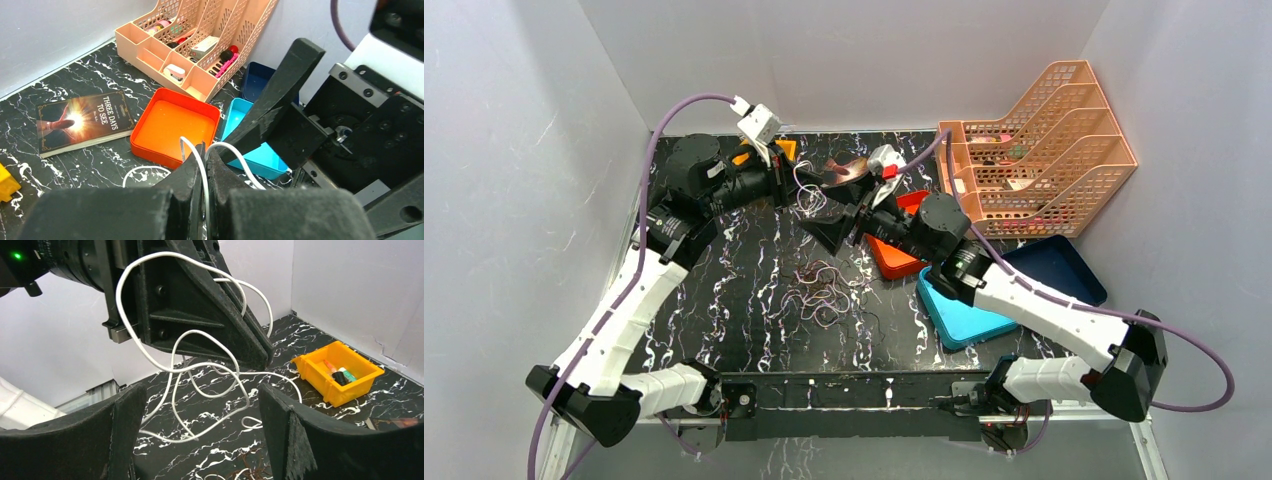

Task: Untangle the cables
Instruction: Place the cable in the bin.

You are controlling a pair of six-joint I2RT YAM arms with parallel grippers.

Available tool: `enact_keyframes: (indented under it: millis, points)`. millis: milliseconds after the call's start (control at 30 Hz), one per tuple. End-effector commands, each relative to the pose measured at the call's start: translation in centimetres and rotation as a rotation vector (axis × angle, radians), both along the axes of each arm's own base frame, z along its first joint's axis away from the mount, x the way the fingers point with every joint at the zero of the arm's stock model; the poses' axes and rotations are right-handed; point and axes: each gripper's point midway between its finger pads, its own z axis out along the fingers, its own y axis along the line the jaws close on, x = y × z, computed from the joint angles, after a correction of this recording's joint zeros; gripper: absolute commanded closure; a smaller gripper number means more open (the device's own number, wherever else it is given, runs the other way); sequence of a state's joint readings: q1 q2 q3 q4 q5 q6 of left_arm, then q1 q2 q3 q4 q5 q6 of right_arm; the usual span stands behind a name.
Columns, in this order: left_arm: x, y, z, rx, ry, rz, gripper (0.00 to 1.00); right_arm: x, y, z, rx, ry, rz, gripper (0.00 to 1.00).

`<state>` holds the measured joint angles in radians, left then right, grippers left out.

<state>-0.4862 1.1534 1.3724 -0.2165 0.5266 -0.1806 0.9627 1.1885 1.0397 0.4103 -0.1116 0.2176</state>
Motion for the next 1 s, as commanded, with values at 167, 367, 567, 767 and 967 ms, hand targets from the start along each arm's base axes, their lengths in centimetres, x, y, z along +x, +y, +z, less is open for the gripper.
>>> enact_keyframes:
  millis: [167, 367, 567, 767, 967]
  points:
    - [-0.9, -0.5, 1.3, -0.043, -0.005, -0.052, 1.00, 1.9, 1.9, 2.9, 0.167, -0.025, -0.028, 0.09]
    - [-1.5, -0.4, 1.5, -0.063, 0.009, -0.058, 1.00, 3.7, 3.8, 2.0, 0.187, -0.018, -0.043, 0.14]
    - [-1.8, -0.6, 1.4, -0.080, 0.030, -0.068, 1.00, 4.0, 3.5, 2.2, 0.235, -0.035, -0.064, 0.51]
    - [-1.9, -0.7, 1.2, -0.083, 0.038, -0.078, 1.00, 4.5, 2.1, 1.5, 0.204, -0.046, -0.135, 0.78]
    - [-2.1, -0.7, 1.1, -0.084, 0.038, -0.086, 0.87, 5.3, 0.8, 0.8, 0.146, -0.031, -0.217, 1.00]
